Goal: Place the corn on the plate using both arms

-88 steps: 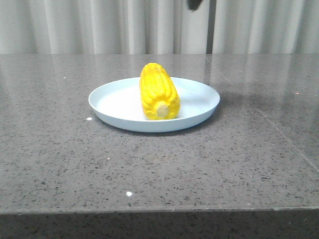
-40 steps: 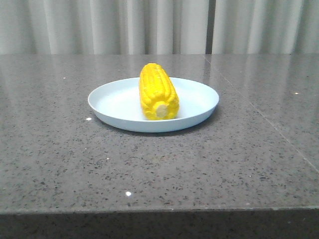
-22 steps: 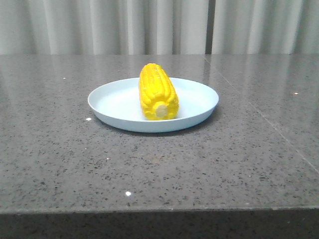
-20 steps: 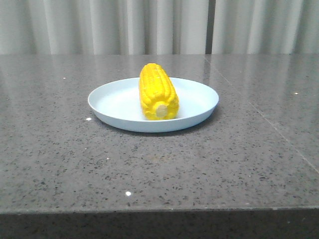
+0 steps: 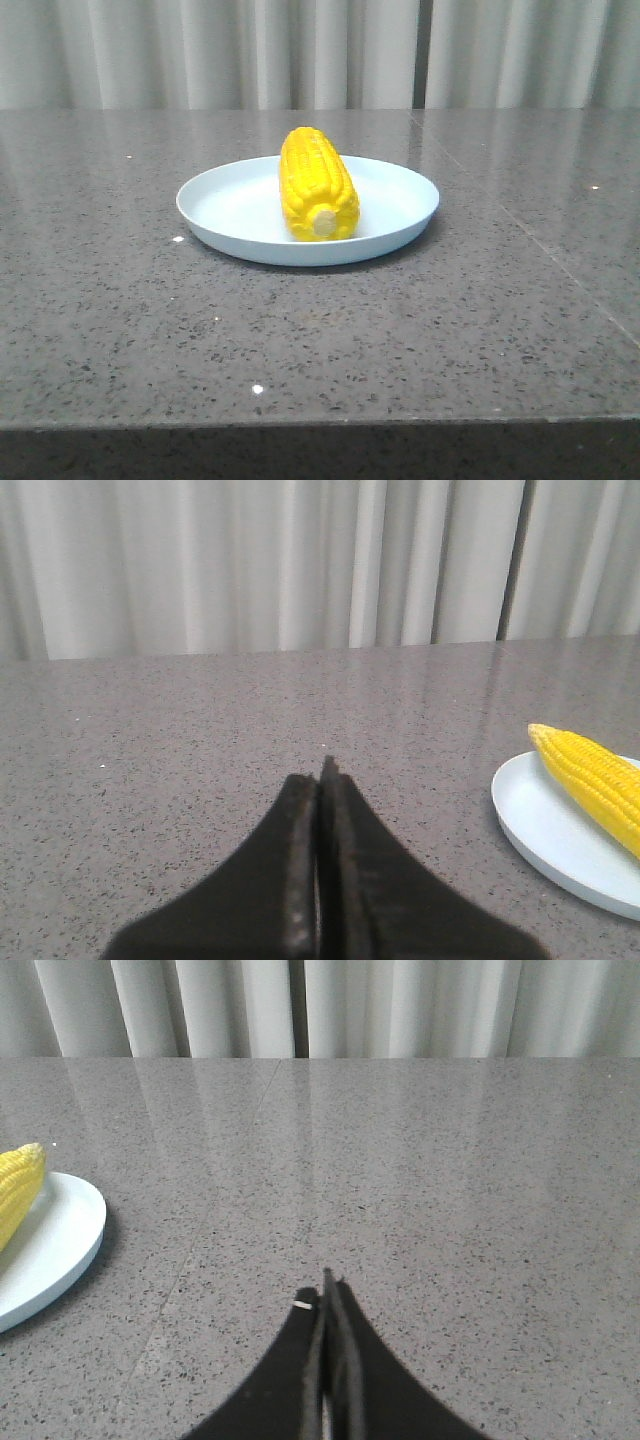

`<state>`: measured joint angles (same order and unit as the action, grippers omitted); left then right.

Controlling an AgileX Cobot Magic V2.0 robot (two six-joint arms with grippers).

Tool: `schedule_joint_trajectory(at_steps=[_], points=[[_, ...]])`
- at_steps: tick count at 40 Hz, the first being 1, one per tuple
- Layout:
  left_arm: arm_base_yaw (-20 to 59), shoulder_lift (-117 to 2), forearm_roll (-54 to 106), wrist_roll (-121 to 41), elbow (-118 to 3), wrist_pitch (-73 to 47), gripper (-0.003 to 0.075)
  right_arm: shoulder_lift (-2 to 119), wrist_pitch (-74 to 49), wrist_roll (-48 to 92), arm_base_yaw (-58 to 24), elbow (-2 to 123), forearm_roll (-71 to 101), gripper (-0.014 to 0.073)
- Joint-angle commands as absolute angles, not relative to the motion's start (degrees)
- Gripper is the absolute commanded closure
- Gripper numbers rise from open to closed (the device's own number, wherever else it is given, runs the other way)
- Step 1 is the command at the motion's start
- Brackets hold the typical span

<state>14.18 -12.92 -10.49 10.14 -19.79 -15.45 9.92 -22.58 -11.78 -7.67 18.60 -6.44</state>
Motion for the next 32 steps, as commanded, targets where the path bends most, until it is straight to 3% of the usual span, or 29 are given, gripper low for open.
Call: schedule_joint_trajectory(at_steps=[1, 23, 32], points=[[14.64, -13.47, -10.66, 10.61, -21.35, -10.48, 0.0741, 10.35, -17.7, -11.37, -7.49, 20.21, -7.17, 0.0655], [14.64, -13.34, -10.55, 10.49, -21.22, -10.16, 0.0741, 10.35, -17.7, -11.37, -7.49, 20.21, -7.17, 0.0655], [13.25, -13.0, -1.37, -2.64, -18.03, -8.12, 0.0741, 10.35, -17.7, -11.37, -7.49, 20.21, -7.17, 0.0655]])
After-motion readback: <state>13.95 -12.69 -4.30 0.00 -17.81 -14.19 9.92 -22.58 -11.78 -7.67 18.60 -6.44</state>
